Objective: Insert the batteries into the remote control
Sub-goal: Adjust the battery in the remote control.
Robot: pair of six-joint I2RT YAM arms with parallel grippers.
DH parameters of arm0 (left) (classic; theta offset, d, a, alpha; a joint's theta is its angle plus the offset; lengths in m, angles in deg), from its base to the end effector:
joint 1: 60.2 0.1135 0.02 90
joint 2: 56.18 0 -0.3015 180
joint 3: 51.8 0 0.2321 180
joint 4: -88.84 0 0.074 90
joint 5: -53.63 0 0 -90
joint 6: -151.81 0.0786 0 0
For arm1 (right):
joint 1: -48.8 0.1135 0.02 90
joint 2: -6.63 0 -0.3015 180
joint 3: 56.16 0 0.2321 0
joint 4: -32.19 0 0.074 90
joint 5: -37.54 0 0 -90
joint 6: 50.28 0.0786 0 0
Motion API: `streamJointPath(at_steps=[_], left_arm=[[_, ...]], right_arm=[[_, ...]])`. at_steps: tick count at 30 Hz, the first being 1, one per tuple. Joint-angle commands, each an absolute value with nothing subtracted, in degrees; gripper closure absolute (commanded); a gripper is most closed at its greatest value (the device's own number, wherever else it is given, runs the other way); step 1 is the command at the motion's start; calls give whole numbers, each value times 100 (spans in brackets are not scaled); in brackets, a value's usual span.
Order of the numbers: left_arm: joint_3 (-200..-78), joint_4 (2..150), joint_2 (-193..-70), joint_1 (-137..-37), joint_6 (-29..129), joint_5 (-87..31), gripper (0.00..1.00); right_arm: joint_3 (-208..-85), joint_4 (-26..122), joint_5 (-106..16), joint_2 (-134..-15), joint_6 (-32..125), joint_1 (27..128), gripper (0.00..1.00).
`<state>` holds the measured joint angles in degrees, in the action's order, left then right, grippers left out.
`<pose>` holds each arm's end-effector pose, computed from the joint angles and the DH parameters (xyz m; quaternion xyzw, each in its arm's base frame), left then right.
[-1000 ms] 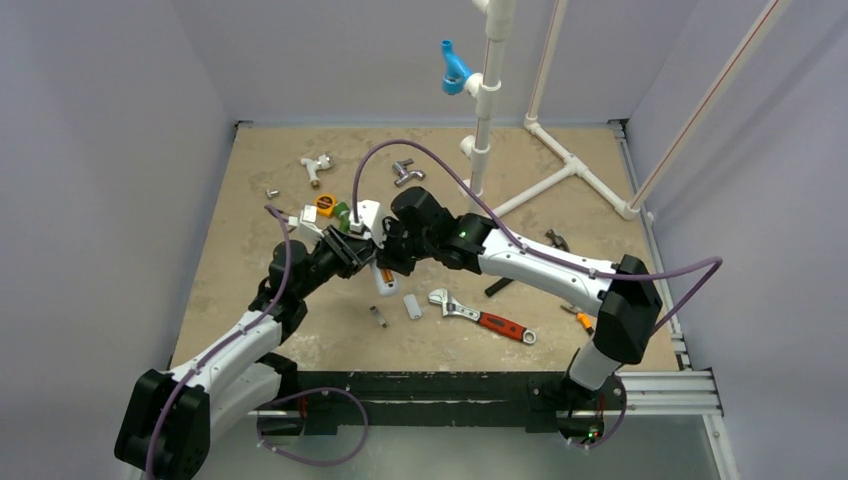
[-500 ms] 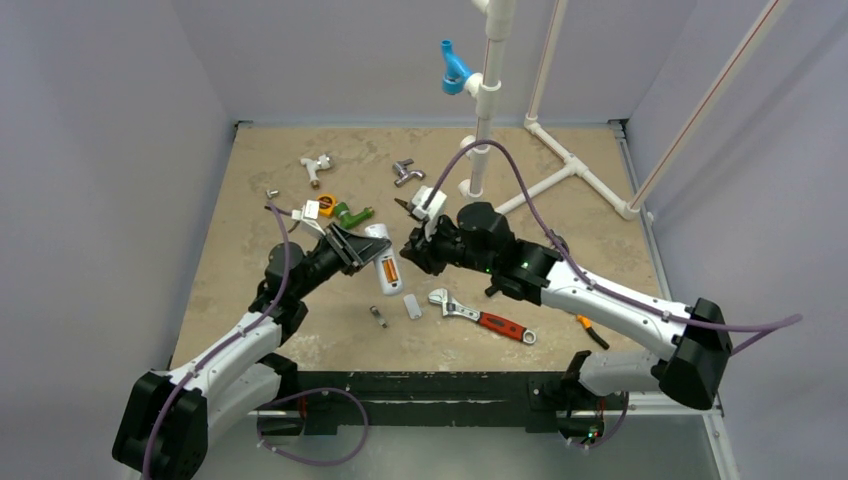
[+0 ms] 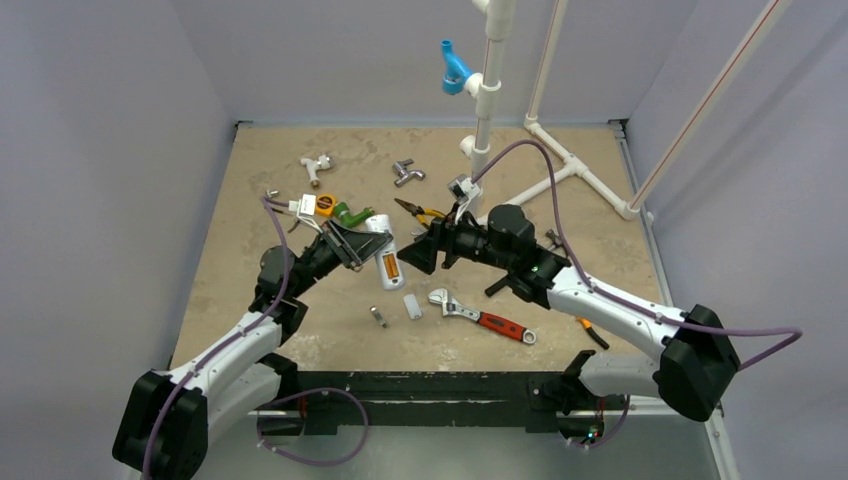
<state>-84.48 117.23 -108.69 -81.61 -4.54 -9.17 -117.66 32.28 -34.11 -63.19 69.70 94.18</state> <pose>0.1704 -0.1054 0.2954 -0.0777 0.6540 -0.6212 0.4246 0.1879 0.2257 0.3412 -0.2034 0.7267 0.4898 0.4367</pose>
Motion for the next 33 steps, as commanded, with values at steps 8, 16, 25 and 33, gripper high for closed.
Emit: streamJointPath(at_steps=[8,16,25,33], left_arm=[[-8612,12501,-10900,-8180,-358,-728,100],[-8655,12506,-10925,-8179,-375,-737,100],[-8630,12493,-10919,-8182,-393,-763,100],[-8615,12459,-10876,-8180,-411,-796,100]], right_arm=[[-11816,2120,-2396,-6806,7812,9424,27],[-11851,2153,-2211,-7120,7802,9428,38],[-11930,2340,-2172,-7283,7686,9430,49],[-11945,2450,-2249,-7343,7607,9424,68]])
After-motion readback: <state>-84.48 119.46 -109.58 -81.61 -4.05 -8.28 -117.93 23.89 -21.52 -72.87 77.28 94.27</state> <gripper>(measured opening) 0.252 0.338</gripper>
